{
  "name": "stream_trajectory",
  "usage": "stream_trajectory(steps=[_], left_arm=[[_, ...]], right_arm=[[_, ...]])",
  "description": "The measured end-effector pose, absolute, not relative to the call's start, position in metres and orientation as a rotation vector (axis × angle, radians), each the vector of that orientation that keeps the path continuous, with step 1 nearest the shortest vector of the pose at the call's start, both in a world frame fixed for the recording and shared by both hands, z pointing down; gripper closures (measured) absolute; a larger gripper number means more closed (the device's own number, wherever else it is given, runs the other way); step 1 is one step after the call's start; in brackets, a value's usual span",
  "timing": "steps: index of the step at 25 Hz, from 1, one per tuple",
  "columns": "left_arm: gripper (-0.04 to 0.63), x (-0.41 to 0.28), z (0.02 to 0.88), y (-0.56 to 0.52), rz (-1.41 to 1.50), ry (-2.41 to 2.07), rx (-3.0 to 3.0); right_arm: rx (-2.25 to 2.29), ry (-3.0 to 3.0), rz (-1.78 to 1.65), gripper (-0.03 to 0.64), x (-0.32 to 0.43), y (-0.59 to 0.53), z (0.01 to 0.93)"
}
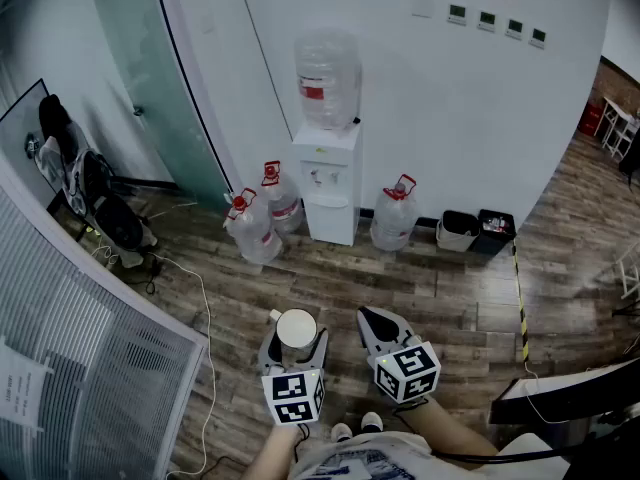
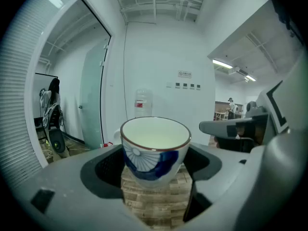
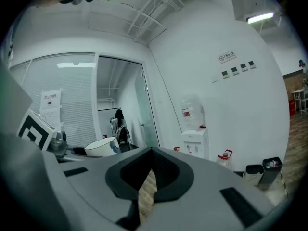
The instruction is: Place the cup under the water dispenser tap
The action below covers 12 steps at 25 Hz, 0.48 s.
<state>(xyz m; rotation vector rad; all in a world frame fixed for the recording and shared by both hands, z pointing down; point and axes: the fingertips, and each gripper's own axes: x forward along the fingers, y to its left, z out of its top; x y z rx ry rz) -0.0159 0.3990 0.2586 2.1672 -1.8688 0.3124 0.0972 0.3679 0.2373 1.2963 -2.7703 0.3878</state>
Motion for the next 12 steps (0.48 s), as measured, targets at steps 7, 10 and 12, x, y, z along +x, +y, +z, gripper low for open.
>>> stream_trajectory(steps=[7,10,12], left_arm=[[0.172,0.006,0.255,0.385,0.300,-1.884,2.162],[0.172,0.012,0.255,0.379,0.308,-1.881,2.167],[0.172,0.017,0.254,0.374,0.315,-1.876,2.174]], right_arm=[[1.281,-2.778,0.390,0.597,0.121,0.354,0.234],[1.264,-2.799,0.400,0.595,0.125,0.349,0.234],[1.258,-2.801,0.402,0.595,0.129,0.346,0.235]])
